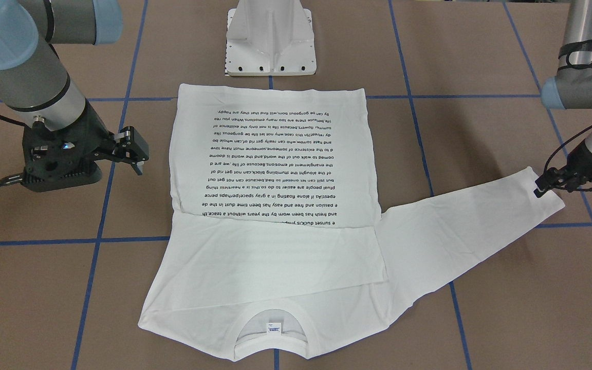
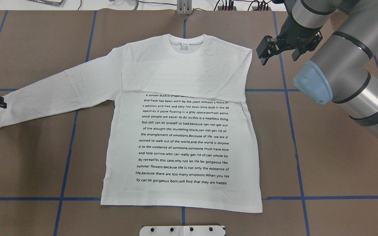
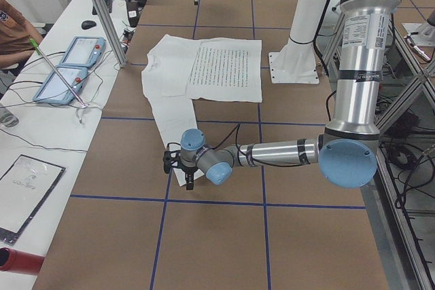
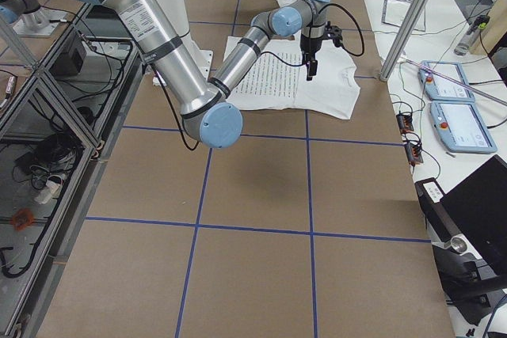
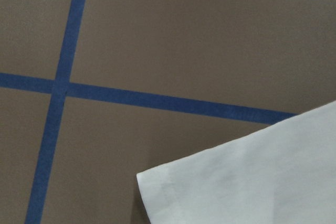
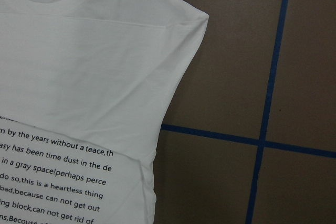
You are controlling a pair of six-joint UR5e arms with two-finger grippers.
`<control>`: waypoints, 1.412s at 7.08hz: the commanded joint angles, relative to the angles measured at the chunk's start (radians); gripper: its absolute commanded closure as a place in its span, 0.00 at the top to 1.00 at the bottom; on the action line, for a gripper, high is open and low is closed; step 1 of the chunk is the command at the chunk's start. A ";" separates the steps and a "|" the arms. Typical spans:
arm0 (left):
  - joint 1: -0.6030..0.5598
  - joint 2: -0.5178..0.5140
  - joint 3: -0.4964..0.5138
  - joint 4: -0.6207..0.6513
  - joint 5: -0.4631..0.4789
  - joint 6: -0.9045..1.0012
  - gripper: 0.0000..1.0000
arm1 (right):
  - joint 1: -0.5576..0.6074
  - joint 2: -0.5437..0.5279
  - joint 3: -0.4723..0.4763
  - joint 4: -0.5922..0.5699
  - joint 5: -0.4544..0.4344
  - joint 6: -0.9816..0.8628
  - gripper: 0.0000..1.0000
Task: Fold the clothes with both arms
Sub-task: 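Grasp the cuff of the other sleeve with the left gripper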
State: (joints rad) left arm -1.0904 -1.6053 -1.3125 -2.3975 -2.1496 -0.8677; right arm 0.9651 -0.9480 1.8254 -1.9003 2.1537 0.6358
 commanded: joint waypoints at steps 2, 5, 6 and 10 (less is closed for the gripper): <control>0.003 0.008 -0.002 -0.003 -0.001 -0.001 0.99 | 0.000 0.000 0.002 0.000 0.000 -0.001 1.00; 0.018 0.013 -0.004 -0.028 -0.004 -0.011 0.99 | 0.000 0.000 0.000 0.001 0.000 -0.001 1.00; 0.021 0.013 -0.004 -0.028 -0.006 -0.013 0.99 | 0.000 -0.002 0.000 0.001 0.000 -0.001 1.00; 0.024 0.016 -0.004 -0.026 -0.004 -0.014 0.95 | 0.001 -0.002 0.000 0.001 0.000 -0.001 1.00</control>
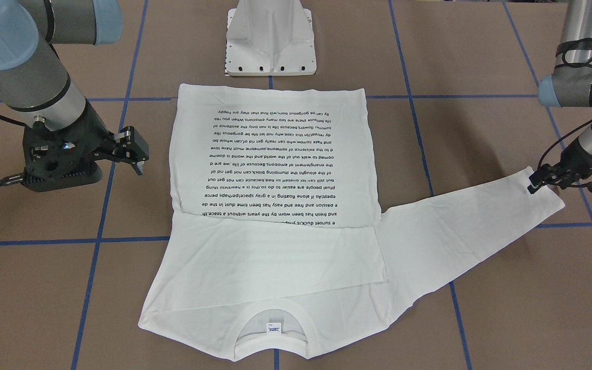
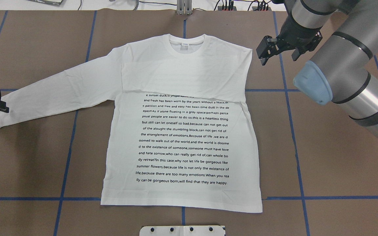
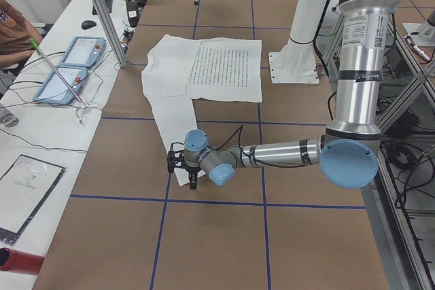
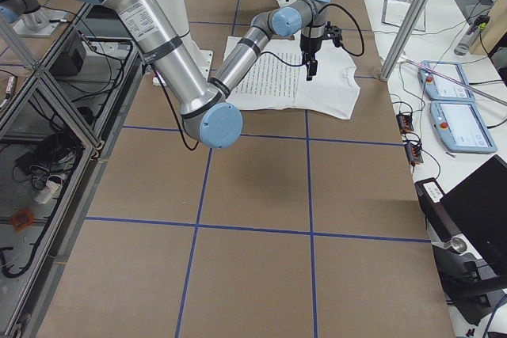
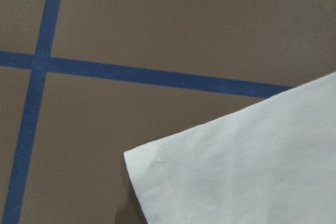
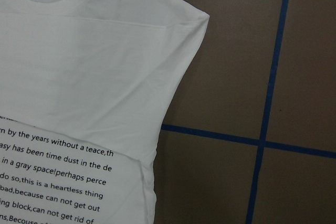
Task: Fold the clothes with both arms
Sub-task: 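Grasp the cuff of the other sleeve with the left gripper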
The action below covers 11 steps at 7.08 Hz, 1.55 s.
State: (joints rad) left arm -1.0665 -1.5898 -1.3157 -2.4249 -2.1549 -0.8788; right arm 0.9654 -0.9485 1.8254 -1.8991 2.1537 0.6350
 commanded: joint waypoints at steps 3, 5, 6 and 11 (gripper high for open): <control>0.000 0.001 -0.003 0.001 0.001 -0.006 0.58 | 0.006 -0.003 -0.003 -0.002 0.000 0.000 1.00; 0.000 0.001 -0.008 0.003 0.000 -0.006 0.23 | 0.006 -0.003 -0.005 0.000 0.000 0.000 1.00; 0.000 0.001 -0.010 0.003 -0.003 -0.006 0.06 | 0.007 -0.003 -0.005 0.000 0.000 0.000 1.00; 0.000 0.001 -0.100 0.045 -0.008 -0.006 0.00 | 0.012 -0.006 -0.006 0.000 0.002 -0.005 1.00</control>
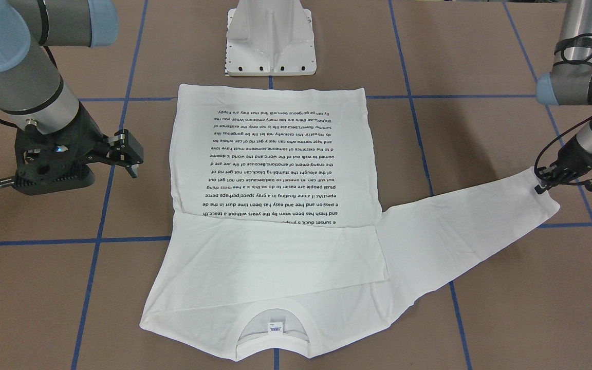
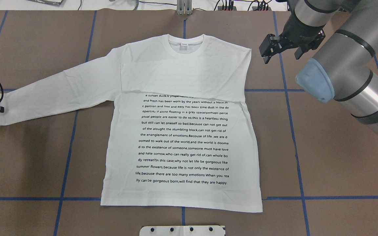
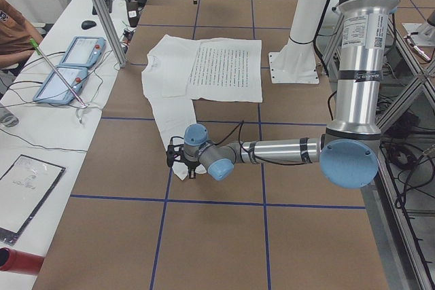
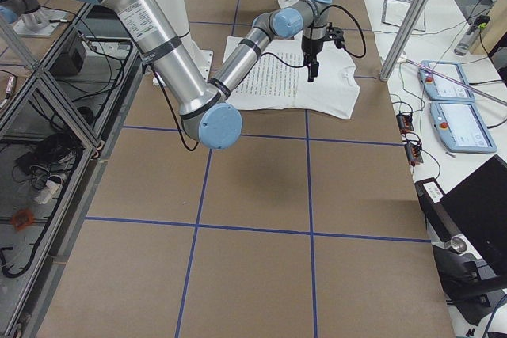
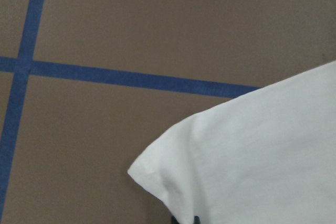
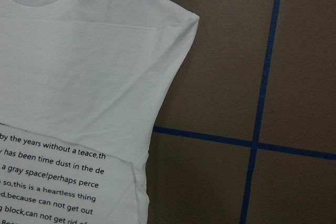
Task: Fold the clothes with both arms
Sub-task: 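Lift the sleeve with the left gripper and carry it over the chest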
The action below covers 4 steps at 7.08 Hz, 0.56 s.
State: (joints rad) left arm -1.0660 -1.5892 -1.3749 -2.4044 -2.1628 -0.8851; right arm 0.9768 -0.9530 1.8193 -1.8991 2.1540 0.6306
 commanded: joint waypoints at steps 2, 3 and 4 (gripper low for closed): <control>0.000 -0.001 -0.253 0.240 0.000 0.000 0.00 | 0.002 -0.050 0.026 0.008 0.001 0.000 1.00; 0.008 -0.050 -0.359 0.415 0.000 0.000 0.00 | 0.003 -0.094 0.066 0.009 0.001 0.000 1.00; 0.011 -0.161 -0.415 0.580 0.000 -0.015 0.00 | 0.002 -0.143 0.107 0.011 0.001 0.000 1.00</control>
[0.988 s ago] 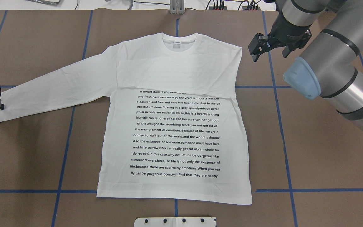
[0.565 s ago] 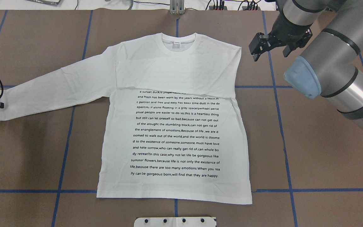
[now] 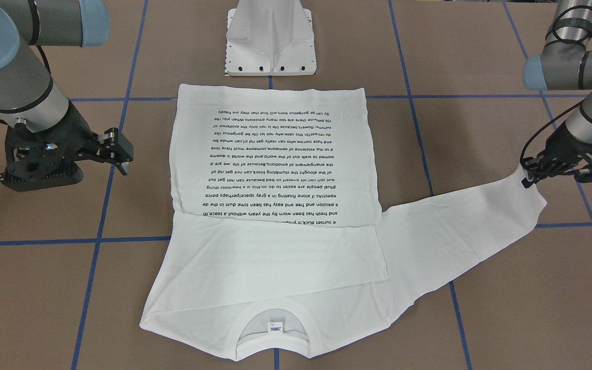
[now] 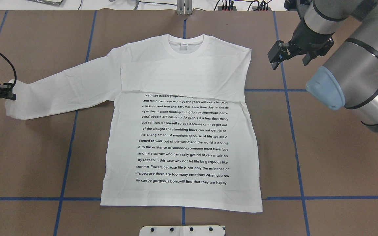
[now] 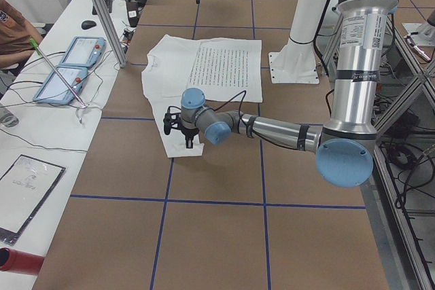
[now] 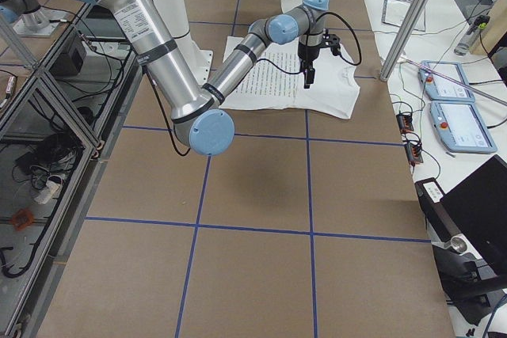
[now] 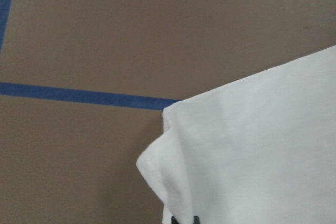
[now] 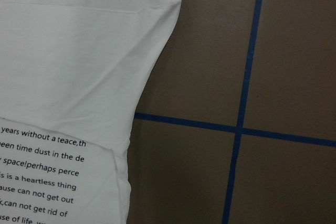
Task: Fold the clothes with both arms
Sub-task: 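Lift the sleeve with the left gripper and carry it over the chest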
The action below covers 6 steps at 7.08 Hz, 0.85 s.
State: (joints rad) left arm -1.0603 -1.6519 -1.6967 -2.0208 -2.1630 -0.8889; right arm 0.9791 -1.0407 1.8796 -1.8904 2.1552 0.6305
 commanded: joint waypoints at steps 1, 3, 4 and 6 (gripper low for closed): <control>0.019 -0.240 -0.093 0.306 0.002 -0.107 0.00 | 0.000 -0.126 0.103 0.004 -0.002 0.002 1.00; 0.083 -0.481 -0.075 0.495 0.000 -0.137 0.00 | 0.001 -0.256 0.154 0.090 -0.002 0.006 1.00; 0.091 -0.614 -0.013 0.496 -0.003 -0.245 0.00 | 0.001 -0.312 0.151 0.155 0.000 0.006 1.00; 0.108 -0.976 0.281 0.487 -0.012 -0.345 0.00 | 0.001 -0.329 0.136 0.166 -0.003 0.006 1.00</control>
State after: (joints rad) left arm -0.9621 -2.4205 -1.5837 -1.5313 -2.1704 -1.1677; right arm 0.9797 -1.3522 2.0229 -1.7382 2.1537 0.6364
